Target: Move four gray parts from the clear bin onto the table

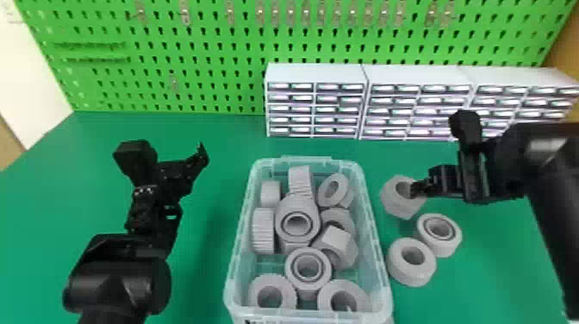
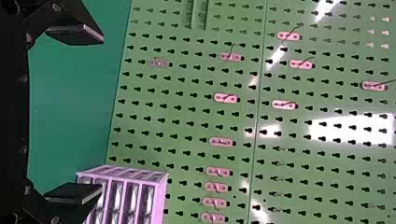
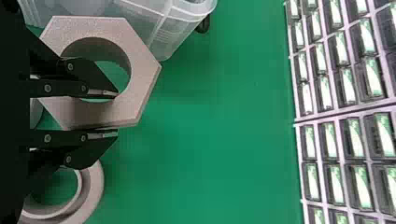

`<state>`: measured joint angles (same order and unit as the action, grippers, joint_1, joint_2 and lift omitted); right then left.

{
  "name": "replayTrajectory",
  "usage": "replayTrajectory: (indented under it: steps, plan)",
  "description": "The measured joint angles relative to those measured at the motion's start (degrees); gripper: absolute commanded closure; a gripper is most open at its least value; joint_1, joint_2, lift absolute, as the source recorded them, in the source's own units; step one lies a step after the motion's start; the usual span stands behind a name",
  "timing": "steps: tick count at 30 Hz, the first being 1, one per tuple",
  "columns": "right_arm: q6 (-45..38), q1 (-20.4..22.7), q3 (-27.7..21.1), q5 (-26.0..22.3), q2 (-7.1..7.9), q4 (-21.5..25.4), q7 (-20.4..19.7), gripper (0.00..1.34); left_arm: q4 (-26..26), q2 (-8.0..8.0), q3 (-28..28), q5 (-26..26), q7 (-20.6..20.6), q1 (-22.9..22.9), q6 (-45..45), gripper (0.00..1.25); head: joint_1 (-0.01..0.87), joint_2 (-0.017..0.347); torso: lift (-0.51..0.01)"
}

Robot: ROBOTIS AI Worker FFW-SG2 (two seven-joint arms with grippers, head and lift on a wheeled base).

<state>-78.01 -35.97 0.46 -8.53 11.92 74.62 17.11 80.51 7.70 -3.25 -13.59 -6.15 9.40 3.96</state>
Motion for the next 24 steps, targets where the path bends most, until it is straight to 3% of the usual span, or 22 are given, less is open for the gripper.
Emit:
replayTrajectory:
  steps: [12,24]
  plan:
    - [5.34,0.85,0.33,0.45,-0.31,-5.8,1.8,1.03,0.0,-0.06,-0.17,-0.11,-0.04,0.09,0.0,0.16,0.693,0.072,-0.052]
    - [6.83,1.16,0.83,1.56,-0.43,-7.57,2.05,1.03,0.0,-0.06,-0.27,-0.28,-0.18,0.09,0.0,0.16,0.693,0.072,-0.052]
